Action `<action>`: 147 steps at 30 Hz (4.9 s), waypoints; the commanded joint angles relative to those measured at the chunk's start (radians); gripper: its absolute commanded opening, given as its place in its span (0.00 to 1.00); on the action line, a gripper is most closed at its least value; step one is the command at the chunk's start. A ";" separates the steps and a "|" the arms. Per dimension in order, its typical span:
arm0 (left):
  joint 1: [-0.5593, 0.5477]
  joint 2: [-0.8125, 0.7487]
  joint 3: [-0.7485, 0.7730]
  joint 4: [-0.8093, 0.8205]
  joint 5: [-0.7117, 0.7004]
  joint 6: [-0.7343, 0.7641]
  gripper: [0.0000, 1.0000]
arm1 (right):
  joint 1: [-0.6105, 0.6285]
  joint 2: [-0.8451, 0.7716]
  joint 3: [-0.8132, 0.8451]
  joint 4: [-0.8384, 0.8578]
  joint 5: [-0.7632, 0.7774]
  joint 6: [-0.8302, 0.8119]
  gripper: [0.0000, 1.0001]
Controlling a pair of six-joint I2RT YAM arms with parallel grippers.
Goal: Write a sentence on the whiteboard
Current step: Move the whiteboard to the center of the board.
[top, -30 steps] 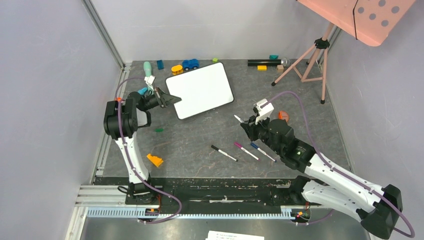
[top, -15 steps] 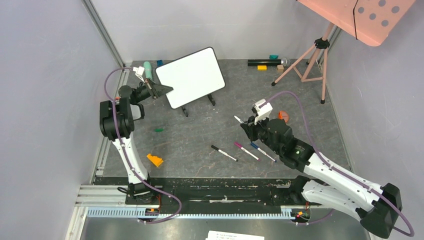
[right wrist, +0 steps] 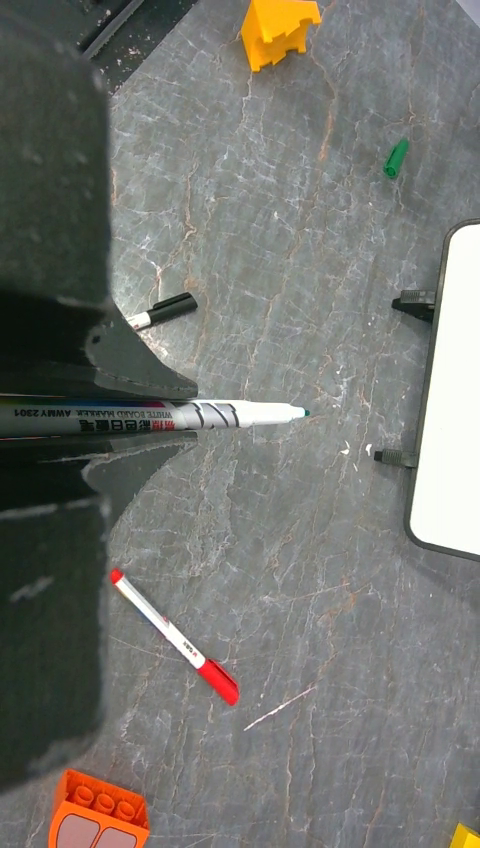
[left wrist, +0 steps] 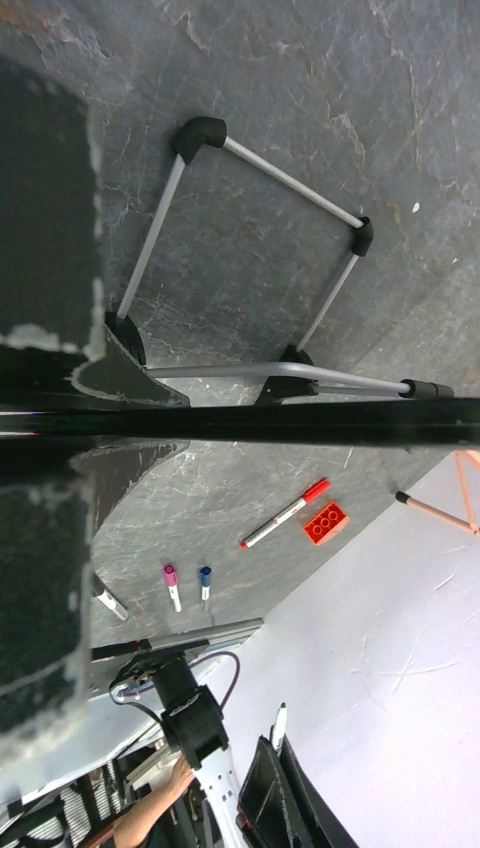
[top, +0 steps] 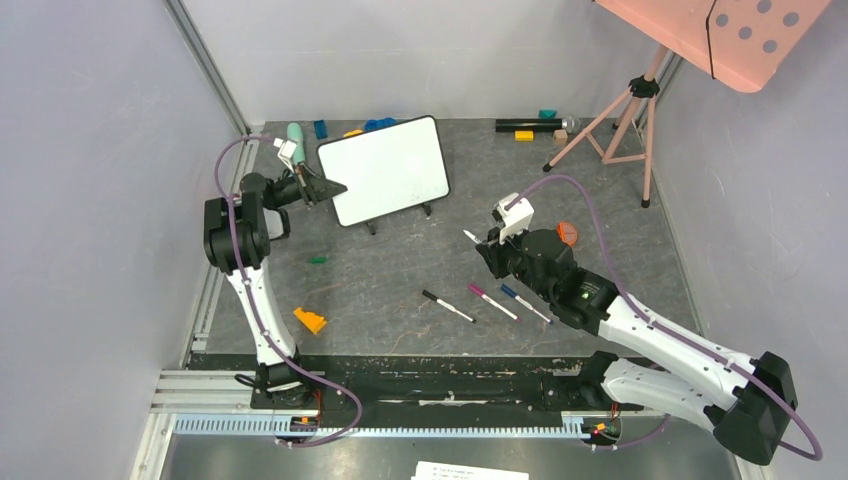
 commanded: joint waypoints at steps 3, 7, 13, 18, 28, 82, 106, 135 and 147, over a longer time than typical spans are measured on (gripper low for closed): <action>-0.006 -0.015 0.011 0.112 0.032 -0.017 0.02 | -0.004 -0.008 0.037 0.038 0.002 -0.018 0.00; -0.018 -0.036 -0.024 0.112 0.044 0.001 0.02 | -0.005 -0.019 0.022 0.039 0.003 -0.017 0.00; -0.110 -0.030 0.018 0.112 0.165 -0.003 0.02 | -0.007 -0.044 0.004 0.041 0.005 -0.010 0.00; -0.158 -0.044 0.019 0.112 0.242 0.021 0.02 | -0.007 -0.067 -0.008 0.041 0.005 -0.006 0.00; -0.194 -0.020 0.068 0.112 0.275 -0.028 0.02 | -0.008 -0.085 -0.013 0.038 0.016 -0.003 0.00; -0.036 -0.306 -0.294 0.108 -0.234 0.012 1.00 | -0.021 -0.088 -0.001 0.017 0.025 -0.014 0.00; -0.146 -0.173 -0.259 0.082 -0.302 0.068 0.77 | -0.021 -0.121 -0.024 0.015 0.044 0.002 0.00; -0.227 -0.157 -0.366 0.112 -0.197 0.129 0.04 | -0.021 -0.234 -0.087 0.022 0.055 0.031 0.00; -0.308 -0.256 -0.515 0.112 -0.283 0.163 0.02 | -0.021 -0.263 -0.118 0.018 0.071 0.046 0.00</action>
